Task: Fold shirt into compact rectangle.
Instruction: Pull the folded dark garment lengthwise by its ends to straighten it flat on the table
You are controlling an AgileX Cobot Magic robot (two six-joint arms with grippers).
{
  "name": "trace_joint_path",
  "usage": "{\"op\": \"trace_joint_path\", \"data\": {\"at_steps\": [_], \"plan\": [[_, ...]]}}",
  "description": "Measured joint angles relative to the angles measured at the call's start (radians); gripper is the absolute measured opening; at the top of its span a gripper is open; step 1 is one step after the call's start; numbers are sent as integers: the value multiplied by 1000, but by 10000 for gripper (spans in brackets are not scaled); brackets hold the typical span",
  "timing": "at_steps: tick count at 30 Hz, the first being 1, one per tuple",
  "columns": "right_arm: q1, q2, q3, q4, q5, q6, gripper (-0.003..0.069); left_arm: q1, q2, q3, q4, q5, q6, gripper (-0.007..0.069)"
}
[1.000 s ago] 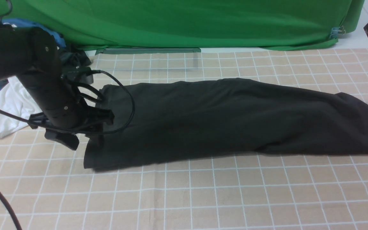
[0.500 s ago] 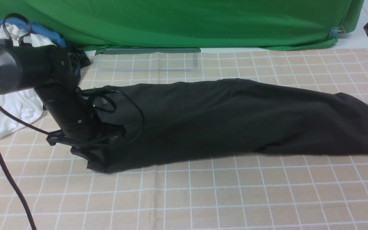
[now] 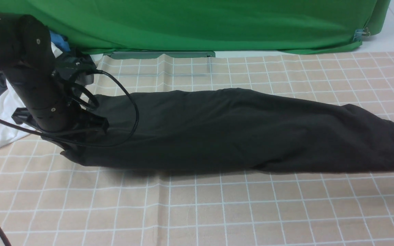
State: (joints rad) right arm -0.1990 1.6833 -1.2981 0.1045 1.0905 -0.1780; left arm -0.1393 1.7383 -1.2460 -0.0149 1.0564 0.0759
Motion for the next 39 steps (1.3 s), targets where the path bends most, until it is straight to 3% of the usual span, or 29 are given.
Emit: {"op": "trace_joint_path", "data": {"at_steps": [3,5,13,16,21,22,27,33,37,39], "plan": [[-7,28,66,-8,-75,2,537,0,5,0,2,-3,2,34],[-9,54,81,-18,-112,2,568,0,9,0,2,-9,2,34],[-9,198,90,-39,-265,44,576,0,20,4,2,-15,1,34],[-9,230,90,-39,-274,34,496,0,20,4,2,-18,1,34],[-9,215,90,-45,-250,-22,92,0,20,4,15,-11,1,34],[-9,201,90,-57,-228,-24,80,0,19,4,15,-4,1,34],[-13,130,90,-170,-110,30,76,3,17,4,61,85,-39,34],[-26,120,90,-176,-55,46,82,9,16,4,60,104,-48,34],[-27,122,90,-177,-45,47,134,9,16,4,37,134,-45,35],[-30,122,90,-196,-43,47,217,10,16,4,36,143,-45,41]]}}
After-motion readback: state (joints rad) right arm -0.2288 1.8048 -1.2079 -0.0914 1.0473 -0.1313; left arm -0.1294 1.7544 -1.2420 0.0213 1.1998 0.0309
